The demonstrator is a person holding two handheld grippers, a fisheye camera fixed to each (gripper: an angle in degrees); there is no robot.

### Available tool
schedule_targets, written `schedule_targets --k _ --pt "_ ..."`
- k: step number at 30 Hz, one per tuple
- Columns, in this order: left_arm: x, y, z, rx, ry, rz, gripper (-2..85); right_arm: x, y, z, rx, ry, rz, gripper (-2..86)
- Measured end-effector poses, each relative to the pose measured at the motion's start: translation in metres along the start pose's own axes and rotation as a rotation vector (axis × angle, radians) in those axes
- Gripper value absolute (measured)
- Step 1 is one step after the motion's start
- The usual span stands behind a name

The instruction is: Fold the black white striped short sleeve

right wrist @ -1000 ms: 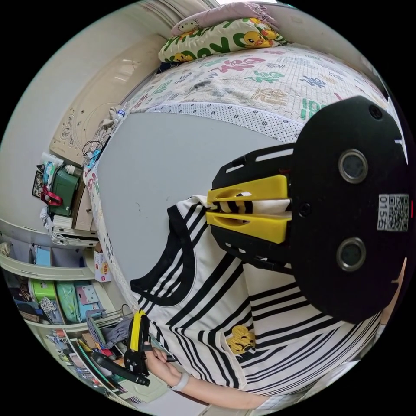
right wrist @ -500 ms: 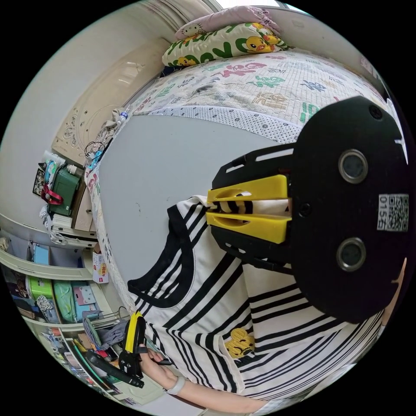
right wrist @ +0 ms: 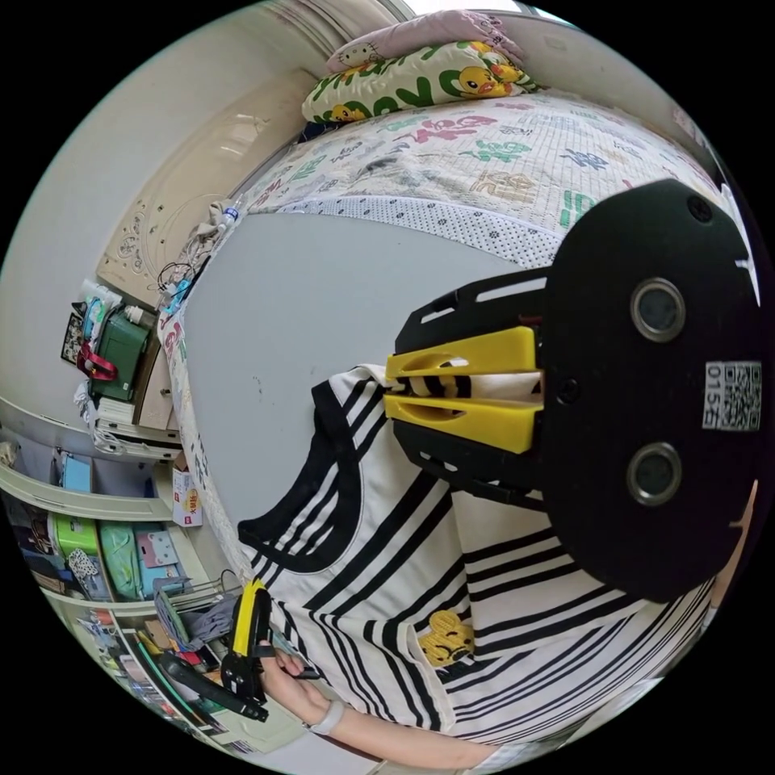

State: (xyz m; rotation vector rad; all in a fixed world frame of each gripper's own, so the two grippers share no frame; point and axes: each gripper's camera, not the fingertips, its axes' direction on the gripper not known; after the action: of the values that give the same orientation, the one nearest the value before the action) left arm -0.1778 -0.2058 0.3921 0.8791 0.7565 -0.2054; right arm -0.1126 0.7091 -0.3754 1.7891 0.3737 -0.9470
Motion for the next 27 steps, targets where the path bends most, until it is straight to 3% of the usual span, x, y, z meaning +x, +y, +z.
schedule_targets --k 8,17,23,27 --pt "-0.018 -0.001 -0.064 0.096 -0.079 0.040 0.7 -0.007 0.033 0.010 0.096 0.060 0.002 -0.3" --pt "0.001 0.020 -0.253 0.255 -0.107 0.104 0.6 -0.030 0.098 -0.066 0.198 0.145 0.010 -0.6" --pt "0.014 0.160 -0.390 0.478 0.089 0.161 0.7 -0.051 0.242 -0.145 0.375 -0.039 -0.017 -0.6" --pt "0.054 0.336 -0.445 0.553 0.131 0.378 0.7 -0.086 0.382 -0.167 0.418 -0.236 -0.108 -0.6"
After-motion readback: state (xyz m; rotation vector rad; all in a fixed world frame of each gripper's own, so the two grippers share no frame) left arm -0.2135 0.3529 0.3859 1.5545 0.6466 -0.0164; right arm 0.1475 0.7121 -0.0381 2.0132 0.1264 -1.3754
